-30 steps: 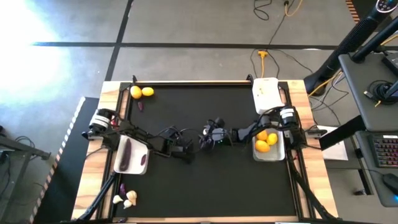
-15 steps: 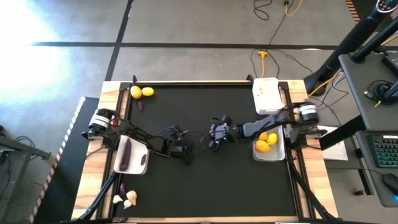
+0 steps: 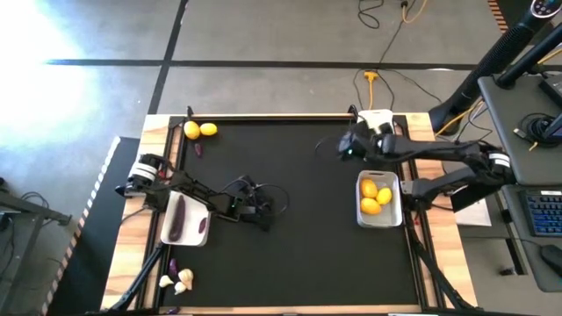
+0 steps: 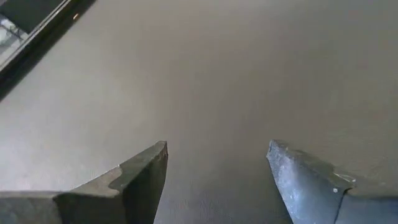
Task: Sort produce into baskets
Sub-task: Put the garlic into the top white bin
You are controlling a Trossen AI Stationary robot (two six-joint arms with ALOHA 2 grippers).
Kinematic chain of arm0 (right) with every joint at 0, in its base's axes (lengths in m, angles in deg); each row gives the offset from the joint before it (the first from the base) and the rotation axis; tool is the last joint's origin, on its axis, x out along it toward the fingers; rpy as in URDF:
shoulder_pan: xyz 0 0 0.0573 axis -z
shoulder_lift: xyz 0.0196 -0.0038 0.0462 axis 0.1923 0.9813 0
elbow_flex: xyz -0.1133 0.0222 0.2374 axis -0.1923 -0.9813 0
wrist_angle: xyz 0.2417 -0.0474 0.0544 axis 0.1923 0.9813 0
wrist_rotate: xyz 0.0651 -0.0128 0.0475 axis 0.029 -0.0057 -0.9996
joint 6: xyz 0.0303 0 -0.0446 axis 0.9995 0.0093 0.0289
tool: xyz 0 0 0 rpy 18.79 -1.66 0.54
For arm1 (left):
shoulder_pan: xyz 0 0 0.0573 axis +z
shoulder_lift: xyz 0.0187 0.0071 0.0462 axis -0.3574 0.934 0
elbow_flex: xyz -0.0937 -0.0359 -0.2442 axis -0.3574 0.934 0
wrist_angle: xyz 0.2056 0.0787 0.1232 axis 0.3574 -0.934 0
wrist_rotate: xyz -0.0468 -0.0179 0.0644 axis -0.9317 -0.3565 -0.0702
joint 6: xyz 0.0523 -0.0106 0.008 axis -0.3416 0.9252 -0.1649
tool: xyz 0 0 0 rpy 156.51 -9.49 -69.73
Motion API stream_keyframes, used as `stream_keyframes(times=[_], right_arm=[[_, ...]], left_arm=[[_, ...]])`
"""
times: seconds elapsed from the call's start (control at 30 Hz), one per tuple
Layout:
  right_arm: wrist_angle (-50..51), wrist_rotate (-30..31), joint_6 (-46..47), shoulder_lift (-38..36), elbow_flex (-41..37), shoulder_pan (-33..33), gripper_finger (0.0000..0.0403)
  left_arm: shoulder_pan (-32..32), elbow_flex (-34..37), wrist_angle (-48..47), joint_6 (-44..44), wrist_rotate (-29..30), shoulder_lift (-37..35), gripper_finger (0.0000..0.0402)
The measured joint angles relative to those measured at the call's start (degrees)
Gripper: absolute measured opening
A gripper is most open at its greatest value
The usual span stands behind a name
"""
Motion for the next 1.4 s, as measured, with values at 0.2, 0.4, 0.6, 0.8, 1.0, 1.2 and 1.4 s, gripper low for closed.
stream_keyframes(times=[0.2, 0.4, 0.6, 0.8, 1.0, 1.2, 1.4], right_arm=[[1.6, -10.0, -2.1, 2.0, -3.5, 14.0, 0.0108], [1.2, -18.6, -7.3, 5.7, -3.6, 22.8, 0.0114], [1.2, -20.5, -10.2, 10.4, -3.6, 26.0, 0.0120], [1.4, -20.5, -11.6, 15.3, -2.9, 26.4, 0.0158], [7.2, -20.2, -16.8, 13.8, 3.1, 26.3, 0.0186], [12.8, -20.5, -13.1, 6.7, 9.2, 23.5, 0.0183], [4.3, -32.0, -12.0, -3.2, 5.1, 10.0, 0.0164]], left_arm=[[-0.1, 1.1, 0.5, 3.0, 0.2, -0.1, 0.0262], [-0.5, 1.3, 1.8, 3.8, 0.4, -0.1, 0.0262], [-0.6, 1.3, 2.2, 3.8, 0.1, -0.1, 0.0262], [-1.5, 1.6, 2.6, 3.6, 0.1, -0.1, 0.0262], [-1.9, 1.7, 2.7, 3.5, 0.6, -0.1, 0.0262], [-2.0, 1.8, 4.1, 1.8, 2.1, 0.0, 0.0263], [-5.6, -0.8, 7.8, -4.5, -0.6, -1.0, 0.0263]])
